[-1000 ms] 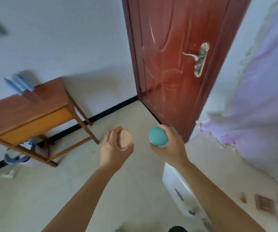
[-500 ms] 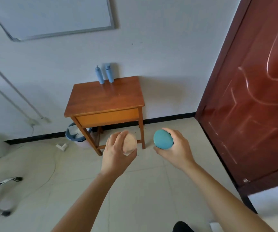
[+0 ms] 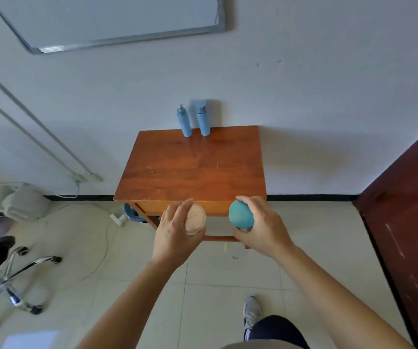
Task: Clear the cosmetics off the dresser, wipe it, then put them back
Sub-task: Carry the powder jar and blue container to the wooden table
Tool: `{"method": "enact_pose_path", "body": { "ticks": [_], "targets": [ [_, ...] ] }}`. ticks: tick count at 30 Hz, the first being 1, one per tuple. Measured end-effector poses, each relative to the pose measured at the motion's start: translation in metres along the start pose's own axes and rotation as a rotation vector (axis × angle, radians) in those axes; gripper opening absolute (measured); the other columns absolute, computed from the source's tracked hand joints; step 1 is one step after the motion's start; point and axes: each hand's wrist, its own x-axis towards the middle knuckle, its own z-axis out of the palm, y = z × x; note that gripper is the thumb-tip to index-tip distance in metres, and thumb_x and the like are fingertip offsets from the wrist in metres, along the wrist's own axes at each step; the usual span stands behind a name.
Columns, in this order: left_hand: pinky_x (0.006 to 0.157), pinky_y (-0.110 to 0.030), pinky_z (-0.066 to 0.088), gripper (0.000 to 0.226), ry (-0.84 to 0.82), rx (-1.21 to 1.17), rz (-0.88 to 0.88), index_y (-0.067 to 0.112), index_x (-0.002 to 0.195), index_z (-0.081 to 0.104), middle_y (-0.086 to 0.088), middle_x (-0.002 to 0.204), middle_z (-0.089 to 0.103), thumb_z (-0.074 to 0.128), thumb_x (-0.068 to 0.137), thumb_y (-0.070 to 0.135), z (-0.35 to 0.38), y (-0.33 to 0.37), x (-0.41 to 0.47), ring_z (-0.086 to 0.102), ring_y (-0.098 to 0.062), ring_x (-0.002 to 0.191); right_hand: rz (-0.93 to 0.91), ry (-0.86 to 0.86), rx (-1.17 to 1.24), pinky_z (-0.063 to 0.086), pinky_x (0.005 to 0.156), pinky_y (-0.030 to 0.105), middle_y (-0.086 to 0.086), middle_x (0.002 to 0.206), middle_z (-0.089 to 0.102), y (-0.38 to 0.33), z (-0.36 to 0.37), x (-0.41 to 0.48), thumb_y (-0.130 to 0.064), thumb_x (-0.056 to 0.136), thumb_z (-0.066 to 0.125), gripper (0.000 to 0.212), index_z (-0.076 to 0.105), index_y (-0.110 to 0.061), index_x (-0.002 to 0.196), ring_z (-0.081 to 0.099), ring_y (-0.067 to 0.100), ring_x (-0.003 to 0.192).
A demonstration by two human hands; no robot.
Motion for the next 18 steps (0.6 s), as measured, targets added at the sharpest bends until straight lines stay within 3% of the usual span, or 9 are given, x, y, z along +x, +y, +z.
{"method": "enact_pose_path", "body": {
  "ticks": [6, 10, 18],
  "targets": [
    [0.084, -0.031, 0.051, 0.074, 0.037, 0.060, -0.078, 0.022, 0.135, 0.050, 0.005, 0.126, 0.052, 0.083, 0.070, 0.033, -0.009, -0.029, 0.089, 0.052, -0.015, 0.113, -0.055, -0.063, 0.009, 0.050, 0.080, 0.025, -0.014, 0.124, 0.052, 0.001, 0.020, 0.123, -0.032, 0.069, 0.079, 0.068, 0.051, -0.033, 0.131, 0.059, 0.010, 0.104],
    [0.085, -0.034, 0.054, 0.072, 0.031, 0.064, -0.115, 0.025, 0.135, 0.049, 0.007, 0.128, 0.051, 0.082, 0.072, 0.036, -0.014, -0.068, 0.139, 0.050, -0.013, 0.115, -0.070, -0.118, 0.041, 0.050, 0.082, 0.024, -0.011, 0.125, 0.051, -0.004, 0.048, 0.191, -0.032, 0.070, 0.080, 0.071, 0.048, -0.032, 0.133, 0.057, 0.010, 0.102],
    [0.086, -0.030, 0.054, 0.073, -0.113, 0.035, -0.142, 0.029, 0.138, 0.045, 0.010, 0.132, 0.050, 0.080, 0.075, 0.043, -0.002, -0.174, 0.263, 0.048, -0.011, 0.119, 0.123, -0.066, 0.060, 0.050, 0.086, 0.022, -0.012, 0.126, 0.050, -0.001, 0.121, 0.305, -0.031, 0.074, 0.081, 0.072, 0.045, -0.030, 0.136, 0.054, 0.006, 0.104]
  ]
}}
